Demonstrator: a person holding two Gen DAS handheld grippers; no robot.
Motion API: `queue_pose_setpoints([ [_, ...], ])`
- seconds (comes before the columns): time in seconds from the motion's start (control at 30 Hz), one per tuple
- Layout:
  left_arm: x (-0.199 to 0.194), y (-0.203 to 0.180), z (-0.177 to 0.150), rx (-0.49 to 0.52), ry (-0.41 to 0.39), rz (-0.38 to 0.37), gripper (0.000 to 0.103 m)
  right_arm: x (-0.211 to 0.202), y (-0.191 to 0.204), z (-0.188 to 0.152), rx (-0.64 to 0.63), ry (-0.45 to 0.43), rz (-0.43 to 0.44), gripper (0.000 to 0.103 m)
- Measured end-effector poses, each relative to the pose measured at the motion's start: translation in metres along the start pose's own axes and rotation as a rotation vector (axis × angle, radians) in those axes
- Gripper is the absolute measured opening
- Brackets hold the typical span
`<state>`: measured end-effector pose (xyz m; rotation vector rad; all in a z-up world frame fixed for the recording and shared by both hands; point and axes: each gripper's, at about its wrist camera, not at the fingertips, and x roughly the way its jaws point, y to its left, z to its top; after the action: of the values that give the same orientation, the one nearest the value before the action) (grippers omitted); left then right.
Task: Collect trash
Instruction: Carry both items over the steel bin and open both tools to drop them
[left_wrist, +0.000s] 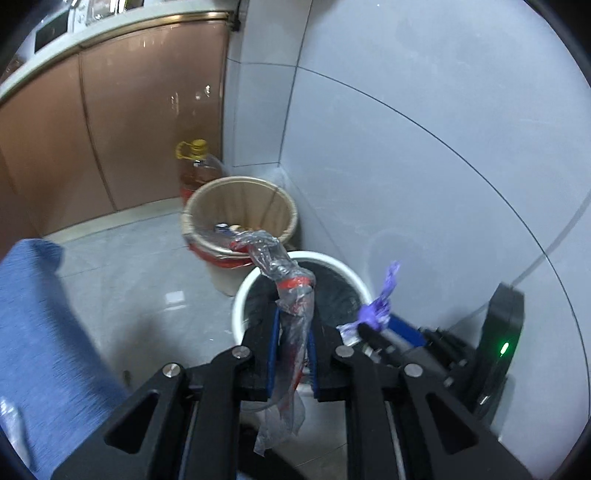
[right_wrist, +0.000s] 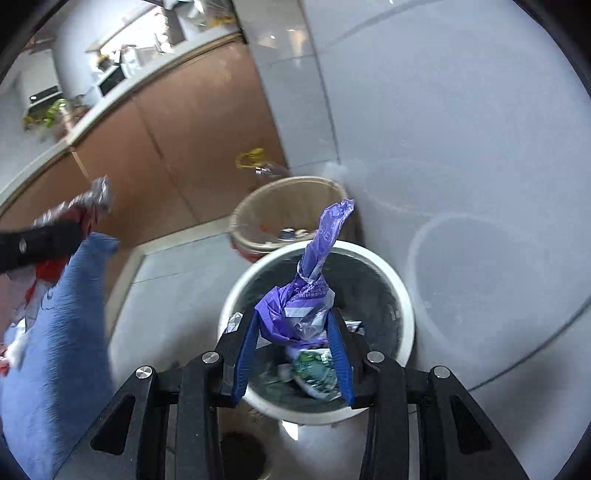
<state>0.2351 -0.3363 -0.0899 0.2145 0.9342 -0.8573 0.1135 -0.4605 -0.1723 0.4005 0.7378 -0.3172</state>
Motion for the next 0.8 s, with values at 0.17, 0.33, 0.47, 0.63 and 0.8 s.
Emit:
queue_pose_setpoints([
  [0.17, 0.040, -0.005, 0.015, -0.041, 0.045, -0.074, 0.029, 0.017, -0.007, 0.000, -0.002, 0.011, -0.045, 0.039],
  [0.33, 0.060, -0.003, 0.023, -0.071, 0.051, -0.091, 0.045, 0.023, -0.014, -0.003, 0.013, 0.016, -0.061, 0.045],
  [0.47, 0.054, -0.003, 0.018, -0.073, 0.047, -0.094, 0.045, 0.018, -0.015, -0.006, 0.030, 0.013, -0.056, 0.047],
  [0.63, 0.027, 0.005, 0.011, -0.076, 0.012, -0.063, 0.045, 0.010, -0.003, -0.004, 0.018, -0.003, -0.034, 0.050],
  [0.8, -0.028, 0.016, -0.004, -0.075, -0.066, 0.015, 0.045, -0.016, 0.016, -0.002, -0.013, -0.037, -0.017, 0.054],
])
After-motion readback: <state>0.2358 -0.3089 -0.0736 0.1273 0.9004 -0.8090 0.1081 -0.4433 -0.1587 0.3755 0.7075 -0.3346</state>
